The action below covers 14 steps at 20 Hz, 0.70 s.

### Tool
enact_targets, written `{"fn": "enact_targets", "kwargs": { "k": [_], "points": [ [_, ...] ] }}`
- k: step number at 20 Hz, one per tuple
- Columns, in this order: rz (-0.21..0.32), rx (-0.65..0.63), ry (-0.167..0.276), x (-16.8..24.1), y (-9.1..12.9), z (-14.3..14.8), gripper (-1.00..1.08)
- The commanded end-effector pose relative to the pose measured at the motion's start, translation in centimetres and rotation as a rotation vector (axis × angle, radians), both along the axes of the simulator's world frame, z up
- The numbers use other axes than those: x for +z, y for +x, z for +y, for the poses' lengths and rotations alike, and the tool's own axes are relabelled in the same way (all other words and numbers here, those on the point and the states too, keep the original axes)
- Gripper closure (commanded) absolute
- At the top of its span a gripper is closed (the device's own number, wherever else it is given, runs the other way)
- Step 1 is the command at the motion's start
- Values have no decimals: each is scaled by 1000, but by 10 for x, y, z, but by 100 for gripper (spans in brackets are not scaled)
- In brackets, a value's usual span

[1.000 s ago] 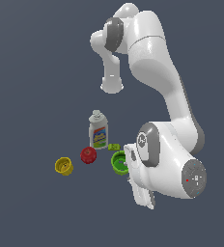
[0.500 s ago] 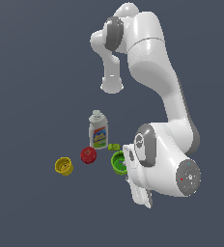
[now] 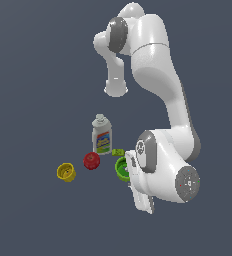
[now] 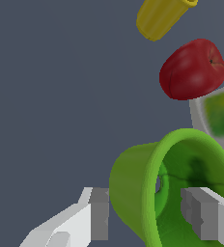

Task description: Pick up a designated object from a clutter of objects.

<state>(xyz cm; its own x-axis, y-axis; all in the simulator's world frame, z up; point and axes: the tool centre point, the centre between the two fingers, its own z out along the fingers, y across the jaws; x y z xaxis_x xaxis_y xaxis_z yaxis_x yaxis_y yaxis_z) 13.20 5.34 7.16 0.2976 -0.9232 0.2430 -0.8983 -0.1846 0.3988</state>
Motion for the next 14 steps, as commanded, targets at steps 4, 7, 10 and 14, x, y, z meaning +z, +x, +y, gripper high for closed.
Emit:
{"fn": "enact_targets", "kwargs": {
  "k": [4,7,10,14],
  "points": [
    [-1,0,0,0,0,0,108],
    [-1,0,0,0,0,0,108],
    [-1,0,0,0,0,0,108],
    [-4,0,0,3,0,-1,108]
  ]
}}
